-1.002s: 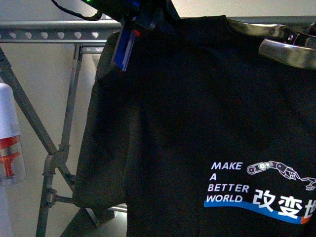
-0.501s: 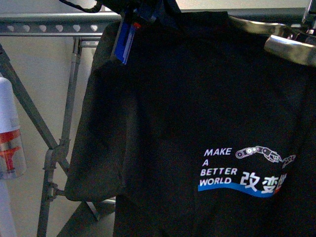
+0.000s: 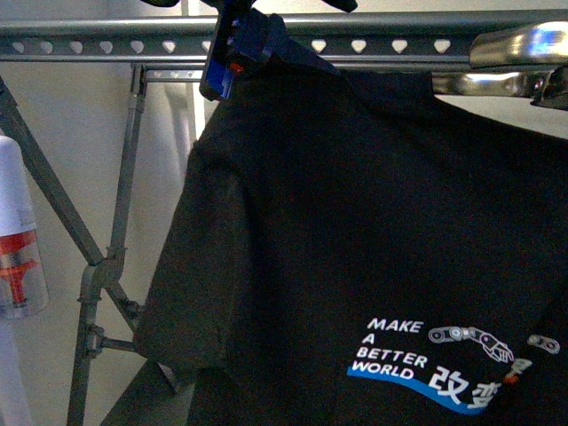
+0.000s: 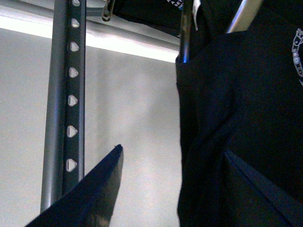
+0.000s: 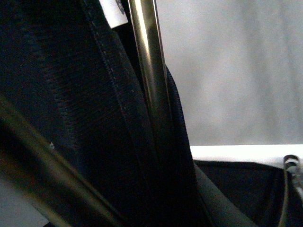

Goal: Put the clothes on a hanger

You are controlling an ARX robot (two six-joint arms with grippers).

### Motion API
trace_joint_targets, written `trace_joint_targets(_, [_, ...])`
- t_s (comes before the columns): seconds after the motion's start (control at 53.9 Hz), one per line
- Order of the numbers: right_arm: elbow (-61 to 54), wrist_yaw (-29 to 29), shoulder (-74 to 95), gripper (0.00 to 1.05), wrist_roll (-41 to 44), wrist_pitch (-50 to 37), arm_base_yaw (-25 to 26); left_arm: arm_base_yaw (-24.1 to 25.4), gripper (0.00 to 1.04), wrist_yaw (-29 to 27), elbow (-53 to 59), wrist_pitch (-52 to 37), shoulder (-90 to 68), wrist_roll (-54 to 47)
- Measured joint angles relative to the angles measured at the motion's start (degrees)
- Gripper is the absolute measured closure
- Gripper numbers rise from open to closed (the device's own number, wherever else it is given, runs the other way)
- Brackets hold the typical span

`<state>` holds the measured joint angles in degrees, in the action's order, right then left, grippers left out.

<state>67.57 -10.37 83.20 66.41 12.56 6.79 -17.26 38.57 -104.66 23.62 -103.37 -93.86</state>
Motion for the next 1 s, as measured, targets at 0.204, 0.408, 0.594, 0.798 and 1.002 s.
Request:
trace_joint_targets(0.204, [0.1, 3.5, -0.1, 0.94, -6.8, 13.5, 1.2, 0.0, 0.07, 0.1, 0.0, 0.0, 0.1, 0.0])
trace_joint_targets(0.408, [0.6, -0.6, -0.1, 0.95, -19.4, 17.1, 1.8, -0.1, 0.06, -14.4, 8.8, -21.7, 2.6, 27.1])
trace_joint_targets(0.594, [1.0, -8.4, -0.5, 0.95, -37.9, 18.2, 2.4, 6.3, 0.07, -42.2, 4.9, -33.2, 1.8, 99.8])
trace_joint_targets(0.798, [1.9, -13.1, -1.9, 0.95, -51.3, 17.0, 3.3, 10.6, 0.08, -47.5, 4.0, -26.4, 0.7, 128.6])
trace_joint_targets(1.002, [6.9, -17.2, -0.3, 0.95, -64.0, 15.0, 6.5, 10.4, 0.42, -44.7, 27.7, -40.1, 12.5, 104.4])
